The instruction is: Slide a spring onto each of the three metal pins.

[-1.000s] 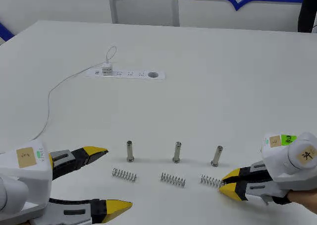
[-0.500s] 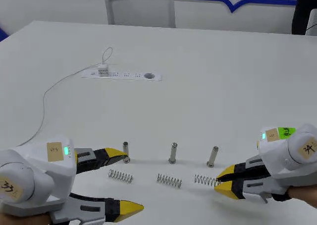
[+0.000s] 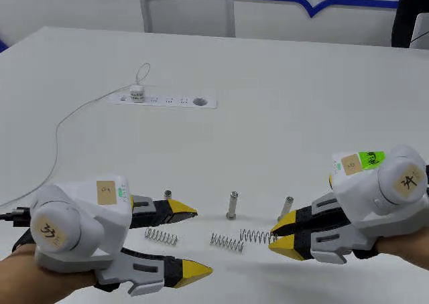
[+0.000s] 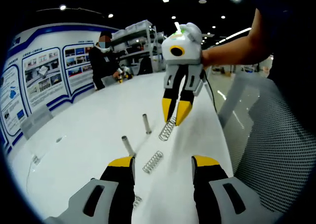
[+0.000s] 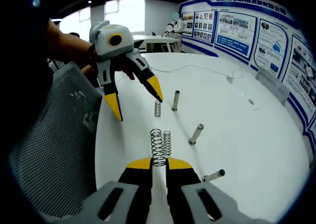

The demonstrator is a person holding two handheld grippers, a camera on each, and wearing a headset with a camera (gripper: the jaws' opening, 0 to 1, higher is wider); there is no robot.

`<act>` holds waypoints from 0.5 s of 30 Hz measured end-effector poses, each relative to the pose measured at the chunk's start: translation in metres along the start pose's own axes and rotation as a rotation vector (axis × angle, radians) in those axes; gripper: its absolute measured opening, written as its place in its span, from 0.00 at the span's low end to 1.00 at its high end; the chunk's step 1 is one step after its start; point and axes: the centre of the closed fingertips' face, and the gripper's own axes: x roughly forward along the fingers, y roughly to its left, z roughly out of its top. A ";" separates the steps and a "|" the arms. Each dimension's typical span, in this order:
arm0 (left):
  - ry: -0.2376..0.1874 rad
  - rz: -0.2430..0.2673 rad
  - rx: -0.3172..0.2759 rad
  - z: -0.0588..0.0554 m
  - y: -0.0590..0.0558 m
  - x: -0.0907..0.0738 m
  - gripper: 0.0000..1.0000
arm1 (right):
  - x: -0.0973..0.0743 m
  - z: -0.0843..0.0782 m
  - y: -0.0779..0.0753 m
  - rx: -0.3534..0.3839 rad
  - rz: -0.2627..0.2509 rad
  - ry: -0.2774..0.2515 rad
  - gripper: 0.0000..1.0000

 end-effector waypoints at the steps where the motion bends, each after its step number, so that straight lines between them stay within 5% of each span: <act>1: -0.001 -0.005 0.002 0.001 -0.001 0.001 0.46 | 0.000 0.001 0.001 -0.004 0.003 0.000 0.11; 15: -0.008 -0.068 0.048 0.010 -0.015 0.015 0.34 | 0.004 0.018 0.017 -0.071 0.055 0.000 0.11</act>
